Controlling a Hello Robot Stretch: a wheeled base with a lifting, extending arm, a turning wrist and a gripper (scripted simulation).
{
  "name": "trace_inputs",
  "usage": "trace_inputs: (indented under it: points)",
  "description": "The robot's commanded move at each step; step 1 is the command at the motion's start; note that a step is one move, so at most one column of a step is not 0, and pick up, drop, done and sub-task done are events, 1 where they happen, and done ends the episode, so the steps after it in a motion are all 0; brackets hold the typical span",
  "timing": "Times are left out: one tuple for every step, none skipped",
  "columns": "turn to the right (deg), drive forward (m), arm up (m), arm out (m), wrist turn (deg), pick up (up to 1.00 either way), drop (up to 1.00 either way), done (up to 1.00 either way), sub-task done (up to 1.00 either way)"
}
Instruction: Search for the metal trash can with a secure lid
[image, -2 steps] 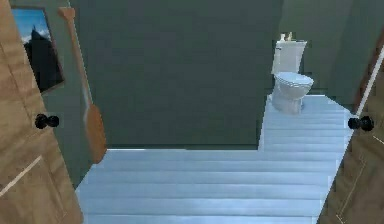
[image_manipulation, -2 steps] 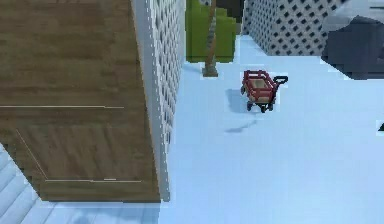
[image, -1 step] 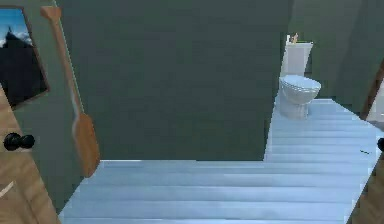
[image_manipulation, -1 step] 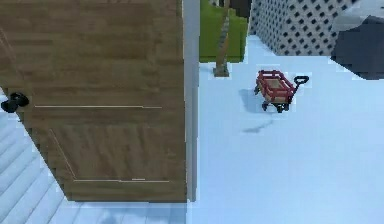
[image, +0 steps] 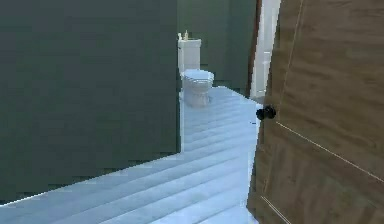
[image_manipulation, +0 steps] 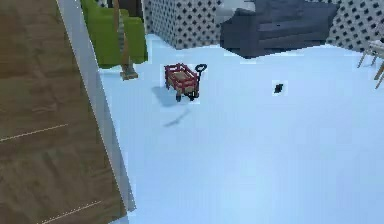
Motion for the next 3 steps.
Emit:
trace_inputs:
  points:
    - [0.0, 1.0, 0.0, 0.0, 0.0, 0.0, 0.0, 0.0, 0.0]
    - [6.0, 0.0, 0.0, 0.0, 0.0, 0.0, 0.0, 0.0, 0.0]
    - [0.0, 0.4, 0.0, 0.0, 0.0, 0.0, 0.0, 0.0, 0.0]
